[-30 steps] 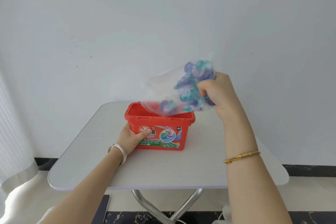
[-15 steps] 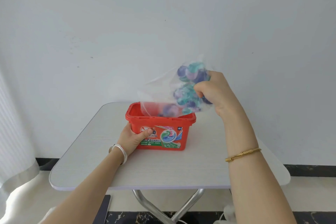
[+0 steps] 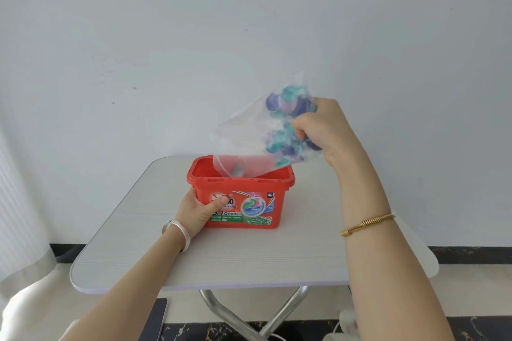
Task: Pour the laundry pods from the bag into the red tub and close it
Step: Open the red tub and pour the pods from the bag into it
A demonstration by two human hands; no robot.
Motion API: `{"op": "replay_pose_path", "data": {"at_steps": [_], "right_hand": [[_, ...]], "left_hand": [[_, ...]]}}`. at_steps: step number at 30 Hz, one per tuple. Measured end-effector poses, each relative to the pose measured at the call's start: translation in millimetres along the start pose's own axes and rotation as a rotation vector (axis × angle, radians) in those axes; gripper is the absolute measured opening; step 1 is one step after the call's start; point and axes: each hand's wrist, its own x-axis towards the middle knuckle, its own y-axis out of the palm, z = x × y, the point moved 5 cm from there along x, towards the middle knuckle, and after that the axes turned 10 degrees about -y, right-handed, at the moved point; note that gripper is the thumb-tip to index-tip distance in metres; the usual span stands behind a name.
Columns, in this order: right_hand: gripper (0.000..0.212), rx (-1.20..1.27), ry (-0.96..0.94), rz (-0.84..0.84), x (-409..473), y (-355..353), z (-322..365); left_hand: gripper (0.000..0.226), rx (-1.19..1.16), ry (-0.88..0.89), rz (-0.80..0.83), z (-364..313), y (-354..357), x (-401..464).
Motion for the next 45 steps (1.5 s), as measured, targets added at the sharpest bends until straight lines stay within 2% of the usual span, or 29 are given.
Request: {"op": "replay_pose_path", "data": {"at_steps": [3, 7, 10, 14, 17, 21, 25, 29, 33, 36, 39, 41, 43, 45], "right_hand": [[0.032, 0.059, -0.04, -0.084, 2, -14, 8], [0.024, -0.071, -0.002, 0.077, 2, -2, 8], [0.025, -0.053, -0.028, 0.011, -1, -8, 6], [0.029, -0.095, 0.027, 0.106, -2, 0, 4], [0.033, -0.092, -0.011, 0.017, 1, -6, 8], [0.032, -0.115, 0.011, 0.057, 2, -3, 6], [0.033, -0.046, 0.004, -0.013, 2, -8, 5], [0.028, -0.091, 0.042, 0.078, -1, 1, -1], [0.033, -0.016, 0.01, -0.03, -1, -8, -2], [0.028, -0.07, 0.024, 0.034, -3, -3, -4], [0.007, -0.028, -0.011, -0.091, -2, -11, -4], [0.022, -0.016, 0.009, -0.083, 0, -11, -6], [0.015, -0.06, 0.027, -0.031, -2, -7, -7], [0.017, -0.042, 0.004, -0.061, -3, -10, -6]], "left_hand": [[0.095, -0.005, -0.001, 0.002, 0, 0, 1], [0.097, -0.005, -0.006, -0.001, 0, 0, 0], [0.098, 0.011, -0.009, -0.004, 0, 0, -1], [0.103, -0.006, -0.013, -0.007, 1, -1, -1], [0.103, -0.003, -0.011, 0.003, -1, 0, -1], [0.105, -0.016, -0.006, 0.001, -1, 0, -1], [0.101, -0.009, -0.017, -0.002, -1, 0, -2], [0.095, -0.02, -0.027, 0.006, -1, 2, -3], [0.094, -0.023, -0.024, -0.003, -2, 1, -3], [0.096, -0.027, -0.024, 0.002, 0, 0, -3], [0.097, -0.008, -0.01, -0.002, -1, 0, -2], [0.096, -0.016, -0.01, 0.0, 0, 0, 0], [0.098, -0.024, -0.005, 0.004, 1, 1, 0], [0.098, -0.016, -0.001, 0.005, 0, 1, 0]]}}
